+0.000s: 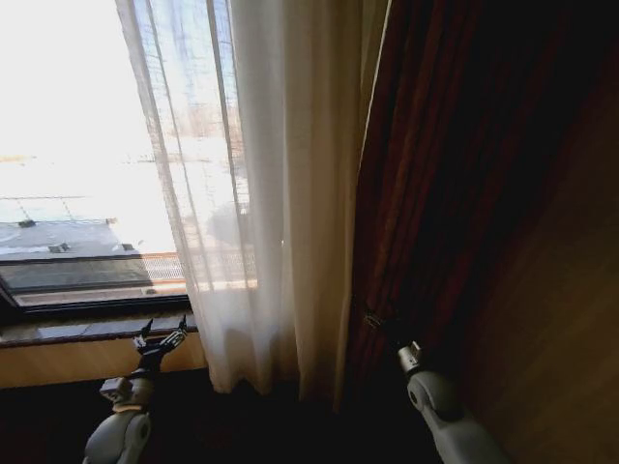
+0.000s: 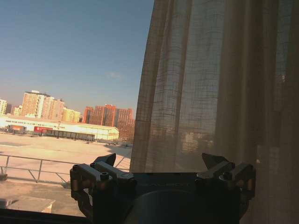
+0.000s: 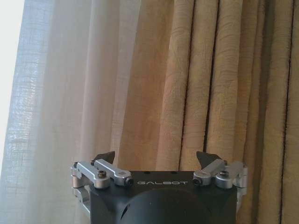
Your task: Open the curtains by pulling them apart, changing their state from closed to fully open.
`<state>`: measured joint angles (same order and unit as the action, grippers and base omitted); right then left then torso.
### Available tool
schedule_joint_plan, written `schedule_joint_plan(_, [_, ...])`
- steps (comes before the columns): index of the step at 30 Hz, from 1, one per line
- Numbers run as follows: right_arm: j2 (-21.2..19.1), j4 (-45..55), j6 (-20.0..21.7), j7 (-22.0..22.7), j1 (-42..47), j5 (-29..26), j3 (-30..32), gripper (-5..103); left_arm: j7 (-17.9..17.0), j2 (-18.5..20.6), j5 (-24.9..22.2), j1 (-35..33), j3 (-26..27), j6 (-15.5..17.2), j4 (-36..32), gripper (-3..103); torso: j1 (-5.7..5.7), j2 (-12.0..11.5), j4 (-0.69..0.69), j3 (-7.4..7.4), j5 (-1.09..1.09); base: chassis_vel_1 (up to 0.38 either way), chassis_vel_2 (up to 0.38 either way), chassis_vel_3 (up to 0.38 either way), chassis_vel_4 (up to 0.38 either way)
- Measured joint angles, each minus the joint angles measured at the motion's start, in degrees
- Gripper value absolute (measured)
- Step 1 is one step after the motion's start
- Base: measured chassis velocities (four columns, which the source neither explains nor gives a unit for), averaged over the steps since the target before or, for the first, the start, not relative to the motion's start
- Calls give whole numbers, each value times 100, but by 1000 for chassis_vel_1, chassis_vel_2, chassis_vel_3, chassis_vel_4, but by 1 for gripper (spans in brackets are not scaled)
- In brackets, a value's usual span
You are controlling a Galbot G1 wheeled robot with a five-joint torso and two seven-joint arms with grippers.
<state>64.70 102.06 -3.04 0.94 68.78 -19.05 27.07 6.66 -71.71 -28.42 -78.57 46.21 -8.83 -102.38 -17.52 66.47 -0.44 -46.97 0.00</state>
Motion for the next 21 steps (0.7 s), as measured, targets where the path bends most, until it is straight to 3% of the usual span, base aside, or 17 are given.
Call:
schedule_joint_plan(16, [39,-47,-188,-120,-95,-30,-139,100,0,0,0,0,0,0,0,100,0,-1,0,0,0,0,0,0,0])
schedule_joint_plan(21, [53,-117,-239,-333,-122,227,-148,100,0,0,0,0,0,0,0,100,0,-1,0,-1,0,0,0,0,0])
